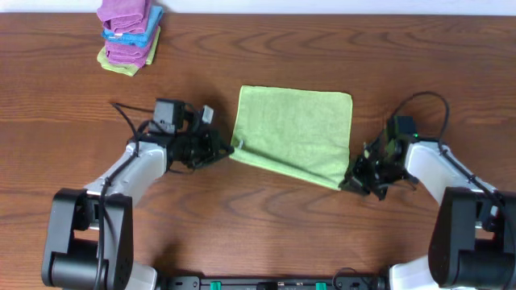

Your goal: Fold the cloth

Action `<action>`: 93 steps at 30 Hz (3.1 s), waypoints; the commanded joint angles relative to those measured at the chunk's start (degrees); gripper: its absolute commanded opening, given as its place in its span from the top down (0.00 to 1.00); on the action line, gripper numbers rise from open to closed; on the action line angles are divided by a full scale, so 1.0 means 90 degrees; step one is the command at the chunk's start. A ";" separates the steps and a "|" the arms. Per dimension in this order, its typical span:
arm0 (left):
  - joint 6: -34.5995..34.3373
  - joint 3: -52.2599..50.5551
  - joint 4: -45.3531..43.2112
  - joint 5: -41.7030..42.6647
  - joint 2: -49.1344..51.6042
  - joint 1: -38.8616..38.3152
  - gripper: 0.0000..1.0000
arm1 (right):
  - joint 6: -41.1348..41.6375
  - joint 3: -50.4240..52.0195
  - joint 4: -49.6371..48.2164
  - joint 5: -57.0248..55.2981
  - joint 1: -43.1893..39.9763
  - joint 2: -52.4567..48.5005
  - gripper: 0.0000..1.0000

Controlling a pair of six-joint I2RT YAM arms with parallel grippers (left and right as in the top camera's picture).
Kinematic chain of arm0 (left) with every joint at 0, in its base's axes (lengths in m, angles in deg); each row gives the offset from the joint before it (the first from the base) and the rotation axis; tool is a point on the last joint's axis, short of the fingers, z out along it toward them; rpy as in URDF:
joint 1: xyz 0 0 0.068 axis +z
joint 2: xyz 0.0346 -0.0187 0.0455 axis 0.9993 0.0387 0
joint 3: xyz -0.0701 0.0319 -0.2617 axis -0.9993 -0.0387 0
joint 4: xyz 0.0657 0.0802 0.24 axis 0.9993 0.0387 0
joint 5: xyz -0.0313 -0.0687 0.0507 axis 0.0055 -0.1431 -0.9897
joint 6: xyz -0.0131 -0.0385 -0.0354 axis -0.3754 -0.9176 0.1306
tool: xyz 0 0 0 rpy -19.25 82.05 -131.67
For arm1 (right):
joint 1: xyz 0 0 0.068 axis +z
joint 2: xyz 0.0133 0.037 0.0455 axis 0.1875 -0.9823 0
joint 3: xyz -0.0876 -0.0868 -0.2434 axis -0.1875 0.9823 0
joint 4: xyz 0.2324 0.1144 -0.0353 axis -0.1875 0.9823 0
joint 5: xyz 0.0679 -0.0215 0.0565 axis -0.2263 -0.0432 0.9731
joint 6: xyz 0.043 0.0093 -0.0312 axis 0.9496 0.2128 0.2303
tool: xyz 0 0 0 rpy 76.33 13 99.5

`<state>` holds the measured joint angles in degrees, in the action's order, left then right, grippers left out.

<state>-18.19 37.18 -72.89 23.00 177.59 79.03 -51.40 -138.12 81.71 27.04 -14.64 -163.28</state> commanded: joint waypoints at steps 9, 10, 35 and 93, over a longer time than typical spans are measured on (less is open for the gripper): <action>-0.0053 0.0559 -0.0398 -0.0542 0.0182 -0.0002 0.94 | 0.0279 -0.0641 -0.0724 -0.0369 0.0000 -0.0017 0.99; -0.0117 0.0605 -0.0454 -0.0546 0.0272 -0.0002 0.94 | 0.0328 -0.0644 -0.0894 -0.0367 0.0000 -0.0017 0.98; -0.0602 0.1430 -0.0505 0.0316 0.1530 -0.0032 0.60 | 0.0444 -0.0911 -0.1171 -0.0272 0.0015 -0.0032 0.99; -0.1914 0.2251 0.0046 0.2370 0.2943 0.0510 0.68 | -0.0027 -0.0911 -0.0527 -0.0296 0.0019 -0.0032 0.98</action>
<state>-32.95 56.77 -71.73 45.07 203.45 83.51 -50.57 -145.33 76.91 24.29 -14.64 -163.37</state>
